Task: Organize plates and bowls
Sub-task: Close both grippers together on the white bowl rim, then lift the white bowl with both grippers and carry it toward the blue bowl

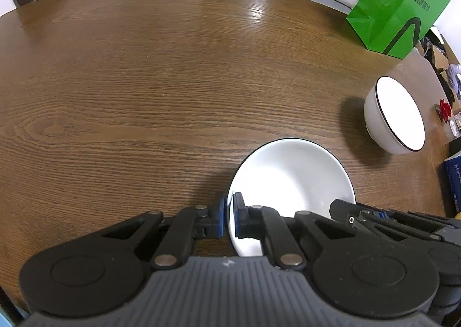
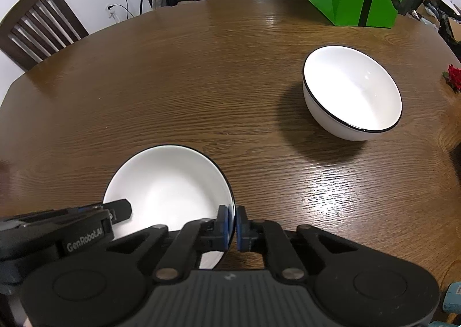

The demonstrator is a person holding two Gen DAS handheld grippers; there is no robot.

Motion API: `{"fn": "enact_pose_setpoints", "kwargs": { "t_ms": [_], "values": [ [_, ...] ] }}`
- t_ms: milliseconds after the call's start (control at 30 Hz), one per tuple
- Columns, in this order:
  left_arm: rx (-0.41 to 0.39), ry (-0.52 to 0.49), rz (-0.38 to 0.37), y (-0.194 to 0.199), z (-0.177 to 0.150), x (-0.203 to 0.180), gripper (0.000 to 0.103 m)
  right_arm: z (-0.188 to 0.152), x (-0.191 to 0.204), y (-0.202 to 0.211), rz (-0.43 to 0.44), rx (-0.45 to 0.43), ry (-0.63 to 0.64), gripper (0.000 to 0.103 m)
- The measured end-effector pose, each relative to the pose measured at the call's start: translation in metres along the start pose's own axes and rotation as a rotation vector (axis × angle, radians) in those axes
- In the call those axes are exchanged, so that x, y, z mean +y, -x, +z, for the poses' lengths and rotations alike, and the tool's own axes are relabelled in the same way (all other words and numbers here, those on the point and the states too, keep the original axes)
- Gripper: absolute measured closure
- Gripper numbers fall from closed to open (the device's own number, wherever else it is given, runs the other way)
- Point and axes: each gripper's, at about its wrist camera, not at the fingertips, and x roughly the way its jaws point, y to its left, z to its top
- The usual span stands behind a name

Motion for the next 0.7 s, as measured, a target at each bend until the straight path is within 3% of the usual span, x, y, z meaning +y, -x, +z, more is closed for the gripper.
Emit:
{"fn": "enact_pose_setpoints", "kwargs": {
  "t_ms": [700],
  "values": [
    [-0.022, -0.027, 0.008, 0.012, -0.007, -0.004, 0.096, -0.007, 0.005, 0.012, -0.024, -0.016, 0.014, 0.098]
  ]
}}
